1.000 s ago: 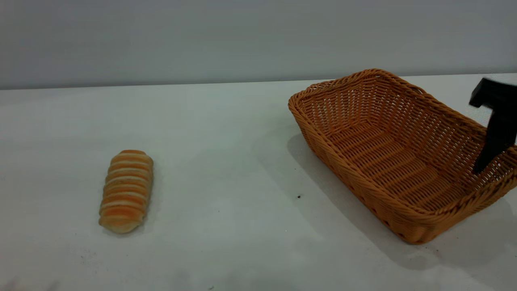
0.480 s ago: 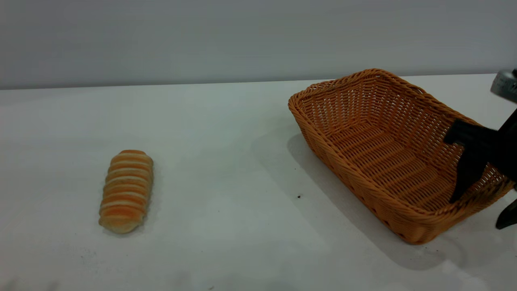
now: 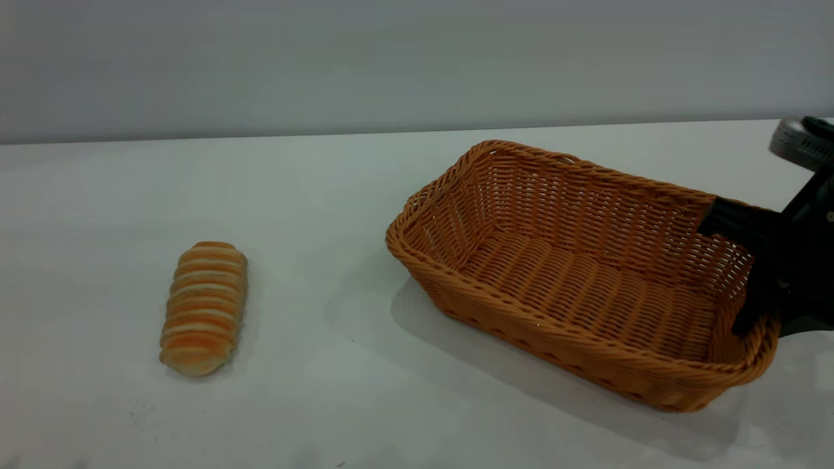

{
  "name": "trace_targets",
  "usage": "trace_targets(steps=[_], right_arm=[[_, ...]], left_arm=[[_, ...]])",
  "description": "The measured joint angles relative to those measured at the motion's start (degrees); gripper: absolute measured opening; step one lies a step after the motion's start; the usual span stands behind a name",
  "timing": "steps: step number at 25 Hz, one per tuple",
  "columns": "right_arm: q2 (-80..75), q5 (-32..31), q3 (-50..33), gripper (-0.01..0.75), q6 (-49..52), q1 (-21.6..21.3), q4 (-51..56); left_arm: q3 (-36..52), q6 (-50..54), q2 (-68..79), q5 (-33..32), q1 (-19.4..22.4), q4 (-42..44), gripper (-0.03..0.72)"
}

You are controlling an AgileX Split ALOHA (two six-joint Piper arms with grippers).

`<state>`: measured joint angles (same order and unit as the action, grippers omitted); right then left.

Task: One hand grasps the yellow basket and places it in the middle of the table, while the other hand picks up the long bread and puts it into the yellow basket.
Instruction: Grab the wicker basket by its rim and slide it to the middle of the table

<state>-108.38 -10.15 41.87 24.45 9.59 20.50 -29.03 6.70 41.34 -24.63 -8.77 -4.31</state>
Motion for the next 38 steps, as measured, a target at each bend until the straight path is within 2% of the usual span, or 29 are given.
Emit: trace_targets(steps=[5, 13, 21, 25, 30, 33, 35, 38], right_arm=[[-0.23, -5.93, 7.34, 0.049, -5.91, 0.65, -0.02], [-1.68, -11.40, 15.72, 0.049, -14.61, 7.44, 0.18], [-5.37, -9.04, 16.51, 0.077, -17.89, 11.34, 2.48], [-5.70, -8.51, 16.51, 0.196, -24.45, 12.95, 4.85], [-5.50, -9.15, 16.51, 0.443, -30.36, 13.27, 4.91], [-3.30, -10.01, 16.51, 0.573, -33.32, 13.29, 1.05], [-0.84, -10.80, 16.51, 0.633, -34.04, 13.33, -3.71], [3.17, -12.89, 16.51, 0.655, -34.04, 13.33, -9.17]], left_arm=[[0.00, 0.00, 0.00, 0.00, 0.00, 0.00, 0.571], [0.00, 0.00, 0.00, -0.04, 0.00, 0.00, 0.571], [0.00, 0.00, 0.00, -0.04, 0.00, 0.00, 0.571], [0.00, 0.00, 0.00, -0.11, 0.00, 0.00, 0.571], [0.00, 0.00, 0.00, -0.11, 0.00, -0.02, 0.571], [0.00, 0.00, 0.94, -0.11, 0.00, -0.07, 0.571], [0.00, 0.00, 3.00, -0.11, 0.00, -0.20, 0.571], [0.00, 0.05, 7.51, 0.57, 0.00, -0.45, 0.571]])
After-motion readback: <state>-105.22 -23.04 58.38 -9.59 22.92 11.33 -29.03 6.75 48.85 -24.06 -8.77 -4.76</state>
